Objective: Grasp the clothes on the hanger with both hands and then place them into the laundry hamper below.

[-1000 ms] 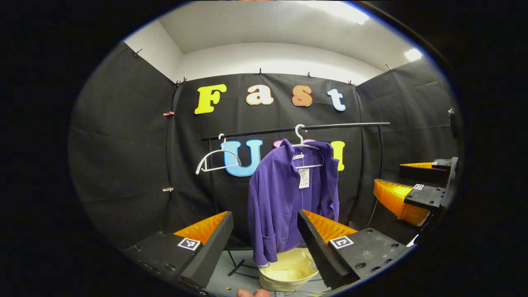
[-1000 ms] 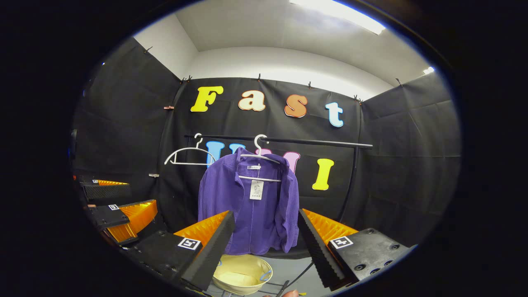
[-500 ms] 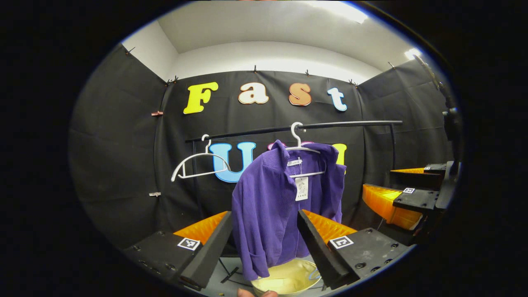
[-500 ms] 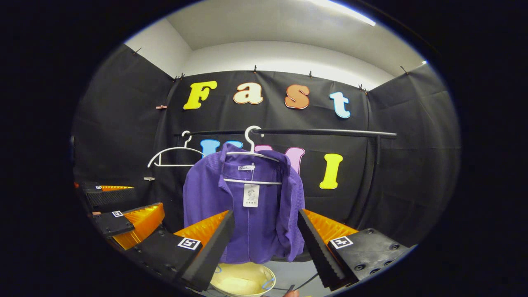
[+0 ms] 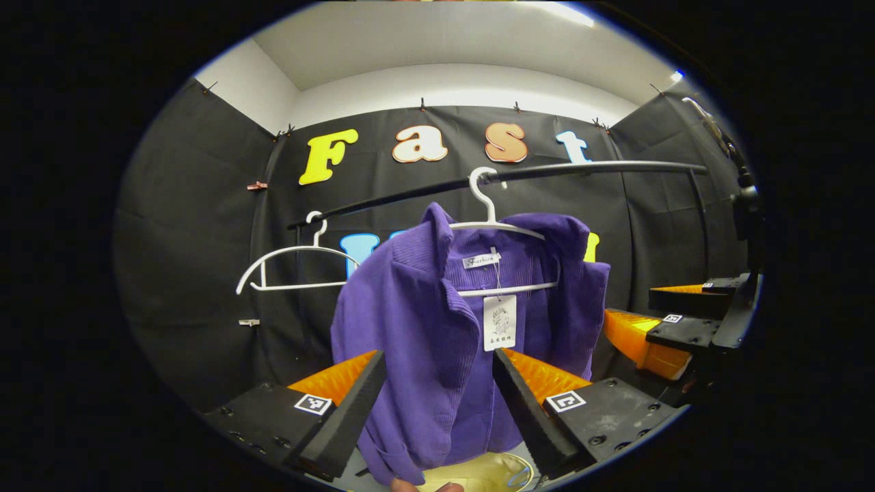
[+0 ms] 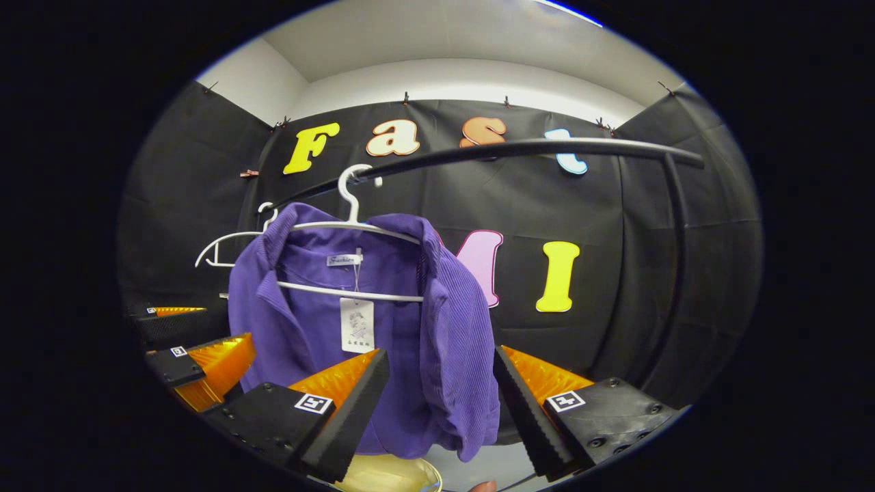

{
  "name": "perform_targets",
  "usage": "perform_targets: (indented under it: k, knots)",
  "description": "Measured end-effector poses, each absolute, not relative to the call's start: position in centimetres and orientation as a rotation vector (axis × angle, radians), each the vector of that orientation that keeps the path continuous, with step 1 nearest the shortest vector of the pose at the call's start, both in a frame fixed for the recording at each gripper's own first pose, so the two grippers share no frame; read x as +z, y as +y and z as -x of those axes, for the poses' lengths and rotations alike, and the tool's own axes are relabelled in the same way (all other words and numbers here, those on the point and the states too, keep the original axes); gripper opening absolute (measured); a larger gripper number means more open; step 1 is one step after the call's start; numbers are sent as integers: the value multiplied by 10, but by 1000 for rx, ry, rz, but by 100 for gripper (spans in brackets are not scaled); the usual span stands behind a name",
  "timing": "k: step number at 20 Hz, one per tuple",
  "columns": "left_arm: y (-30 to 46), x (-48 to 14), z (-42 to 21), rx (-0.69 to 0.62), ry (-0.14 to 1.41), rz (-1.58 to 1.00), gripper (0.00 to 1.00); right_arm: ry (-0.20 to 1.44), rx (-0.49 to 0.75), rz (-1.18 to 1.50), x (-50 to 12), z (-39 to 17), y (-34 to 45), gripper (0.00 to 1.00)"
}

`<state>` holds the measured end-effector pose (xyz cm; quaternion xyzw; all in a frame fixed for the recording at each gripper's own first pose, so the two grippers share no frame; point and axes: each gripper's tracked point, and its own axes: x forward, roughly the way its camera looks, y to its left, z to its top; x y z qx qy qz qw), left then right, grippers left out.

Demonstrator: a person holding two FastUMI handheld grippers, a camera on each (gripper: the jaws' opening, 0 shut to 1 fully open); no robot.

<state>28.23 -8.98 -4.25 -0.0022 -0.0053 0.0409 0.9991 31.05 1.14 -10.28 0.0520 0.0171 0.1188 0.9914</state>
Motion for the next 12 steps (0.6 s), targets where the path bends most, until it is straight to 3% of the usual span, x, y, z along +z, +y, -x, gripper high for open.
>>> perform_targets:
  k: [12]
  knots:
    - [-76, -36, -367, 230, -68, 18, 97, 21, 323, -102, -114, -376, 36, 97]
